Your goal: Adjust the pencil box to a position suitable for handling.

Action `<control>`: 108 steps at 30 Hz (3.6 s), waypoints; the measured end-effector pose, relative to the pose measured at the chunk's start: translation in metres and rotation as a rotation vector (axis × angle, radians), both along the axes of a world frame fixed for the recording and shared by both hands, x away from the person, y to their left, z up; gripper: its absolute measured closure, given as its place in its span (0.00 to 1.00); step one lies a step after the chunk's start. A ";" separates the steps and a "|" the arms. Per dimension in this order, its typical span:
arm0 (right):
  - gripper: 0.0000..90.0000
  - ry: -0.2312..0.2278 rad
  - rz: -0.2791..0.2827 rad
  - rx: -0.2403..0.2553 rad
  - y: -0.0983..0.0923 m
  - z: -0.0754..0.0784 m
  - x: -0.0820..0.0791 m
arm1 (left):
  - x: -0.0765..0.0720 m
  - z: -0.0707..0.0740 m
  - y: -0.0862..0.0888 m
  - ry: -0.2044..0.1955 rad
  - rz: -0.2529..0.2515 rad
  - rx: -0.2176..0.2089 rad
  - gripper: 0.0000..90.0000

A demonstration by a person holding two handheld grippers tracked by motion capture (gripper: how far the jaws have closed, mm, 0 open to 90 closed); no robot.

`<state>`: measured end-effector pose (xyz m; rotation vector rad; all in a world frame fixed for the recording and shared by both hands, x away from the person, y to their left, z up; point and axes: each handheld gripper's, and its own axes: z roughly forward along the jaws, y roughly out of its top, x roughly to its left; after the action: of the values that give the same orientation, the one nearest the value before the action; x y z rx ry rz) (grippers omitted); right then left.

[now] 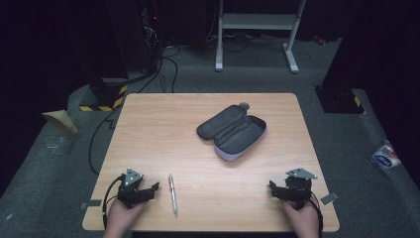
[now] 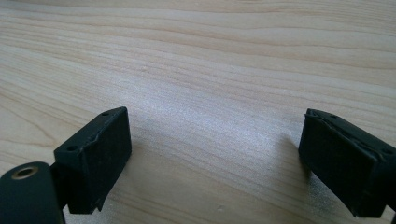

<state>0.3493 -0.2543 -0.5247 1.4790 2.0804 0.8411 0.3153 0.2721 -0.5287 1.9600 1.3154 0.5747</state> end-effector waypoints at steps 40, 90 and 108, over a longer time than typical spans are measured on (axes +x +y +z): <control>0.12 -0.003 0.024 -0.003 -0.001 0.000 0.000 | 0.001 -0.001 -0.003 0.016 0.027 0.026 0.16; 0.45 -0.146 0.207 0.098 0.058 0.037 -0.001 | 0.001 -0.001 -0.001 0.013 0.014 0.026 0.19; 0.54 -0.170 0.284 0.103 0.088 0.055 0.011 | 0.001 0.000 -0.001 0.014 0.006 0.030 0.19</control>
<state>0.3605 -0.1662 -0.4701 1.1292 2.1740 1.1538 0.3167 0.2715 -0.5291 1.9881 1.3291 0.5878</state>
